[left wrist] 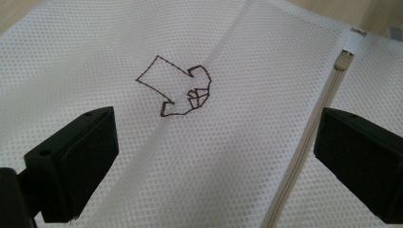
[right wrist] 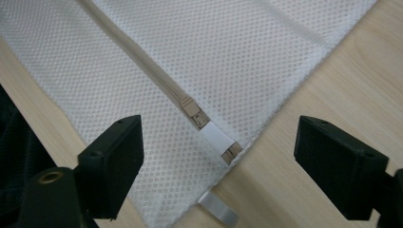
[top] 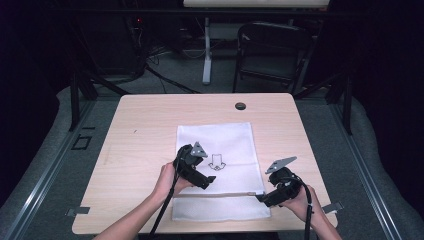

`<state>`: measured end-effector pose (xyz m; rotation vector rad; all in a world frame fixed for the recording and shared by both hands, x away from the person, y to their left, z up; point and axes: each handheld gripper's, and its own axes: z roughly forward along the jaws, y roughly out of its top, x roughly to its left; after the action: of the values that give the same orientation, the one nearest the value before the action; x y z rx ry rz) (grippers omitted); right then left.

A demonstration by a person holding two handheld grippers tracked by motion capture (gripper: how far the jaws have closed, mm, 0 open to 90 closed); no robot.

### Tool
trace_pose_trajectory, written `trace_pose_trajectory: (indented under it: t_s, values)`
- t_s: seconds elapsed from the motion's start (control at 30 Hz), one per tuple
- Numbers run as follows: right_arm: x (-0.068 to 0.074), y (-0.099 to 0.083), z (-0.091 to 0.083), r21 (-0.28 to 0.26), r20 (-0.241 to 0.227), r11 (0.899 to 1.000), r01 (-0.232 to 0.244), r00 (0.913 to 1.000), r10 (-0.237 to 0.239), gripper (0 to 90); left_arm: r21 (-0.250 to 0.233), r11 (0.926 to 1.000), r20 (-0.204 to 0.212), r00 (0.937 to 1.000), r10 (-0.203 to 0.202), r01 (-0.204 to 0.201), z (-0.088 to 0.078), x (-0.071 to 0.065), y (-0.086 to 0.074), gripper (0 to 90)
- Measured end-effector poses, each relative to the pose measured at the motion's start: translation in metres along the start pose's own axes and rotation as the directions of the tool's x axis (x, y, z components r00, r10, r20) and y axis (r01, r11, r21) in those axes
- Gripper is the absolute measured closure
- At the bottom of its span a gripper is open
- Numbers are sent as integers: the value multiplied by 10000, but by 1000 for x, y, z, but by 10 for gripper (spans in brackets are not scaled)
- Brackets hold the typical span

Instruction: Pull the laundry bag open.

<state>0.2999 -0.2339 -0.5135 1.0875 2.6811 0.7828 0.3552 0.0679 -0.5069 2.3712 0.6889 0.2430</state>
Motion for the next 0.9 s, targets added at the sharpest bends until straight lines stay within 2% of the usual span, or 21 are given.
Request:
trace_pose_trajectory:
  t_s: [0.07, 0.13, 0.23, 0.27, 0.37, 0.43, 0.53, 0.7, 0.77, 0.9]
  values:
    - [-3, -1, -1, -221, 105, 9996, -155, 9998, 157, 236, 2, 9999, 62, 9999, 105, -105, 1, -3, 1, 16]
    - [-6, -3, -2, -293, 151, 9991, -300, 9994, 305, 264, -35, 9999, 116, 9998, 168, -167, 4, -7, 3, 21]
    - [-10, -4, -1, -395, 219, 9983, -438, 9988, 447, 412, -110, 9993, 221, 9991, 359, -356, 8, -11, 5, 32]
    - [-11, -4, -1, -341, 331, 9984, -451, 9984, 462, 491, -92, 9992, 260, 9989, 400, -398, 9, -13, 6, 33]
    - [-14, -5, 5, -149, 150, 9970, -766, 9969, 768, 642, -108, 9982, 381, 9975, 594, -590, 13, -18, 8, 54]
    - [-16, -7, 10, -5, 28, 9967, -809, 9967, 809, 726, -167, 9973, 459, 9963, 724, -717, 16, -21, 10, 65]
    - [-13, -7, 20, 410, -130, 9963, -760, 9970, 766, 784, -163, 9969, 722, 9943, 783, -773, 22, -25, 12, 68]
    - [-9, -4, 31, 671, -99, 9964, -519, 9986, 527, 887, 16, 9955, 917, 9913, 942, -947, 34, -32, 13, 70]
    - [-10, -5, 34, 863, -121, 9951, -485, 9987, 497, 900, 65, 9943, 999, 9894, 1051, -1063, 38, -34, 14, 80]
    - [-11, -5, 37, 913, -157, 9939, -614, 9979, 631, 900, -12, 9920, 1301, 9835, 1253, -1262, 43, -39, 15, 142]
